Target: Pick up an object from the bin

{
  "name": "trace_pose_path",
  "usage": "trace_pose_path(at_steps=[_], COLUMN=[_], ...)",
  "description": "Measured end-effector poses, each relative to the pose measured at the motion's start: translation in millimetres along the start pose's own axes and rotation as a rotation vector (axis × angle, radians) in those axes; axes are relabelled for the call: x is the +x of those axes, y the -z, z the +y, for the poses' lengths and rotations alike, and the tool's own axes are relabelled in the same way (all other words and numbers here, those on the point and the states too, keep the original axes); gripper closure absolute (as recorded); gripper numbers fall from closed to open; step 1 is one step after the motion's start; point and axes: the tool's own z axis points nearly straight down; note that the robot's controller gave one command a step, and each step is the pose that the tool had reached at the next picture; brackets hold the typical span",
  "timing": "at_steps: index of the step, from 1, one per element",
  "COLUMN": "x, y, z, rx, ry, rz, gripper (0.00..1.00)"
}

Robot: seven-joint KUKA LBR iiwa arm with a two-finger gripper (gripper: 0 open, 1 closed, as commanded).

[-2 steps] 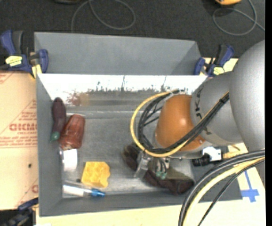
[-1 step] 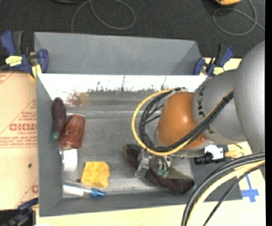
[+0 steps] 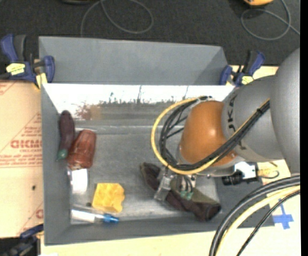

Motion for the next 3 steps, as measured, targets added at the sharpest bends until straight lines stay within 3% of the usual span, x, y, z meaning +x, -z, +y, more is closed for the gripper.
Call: trace_pose_path(at_steps=[3], x=[-0.9], y=[42], z=[0], rx=[-0.001], ry=[0.002], rz=[-0.002], gripper=[1.00])
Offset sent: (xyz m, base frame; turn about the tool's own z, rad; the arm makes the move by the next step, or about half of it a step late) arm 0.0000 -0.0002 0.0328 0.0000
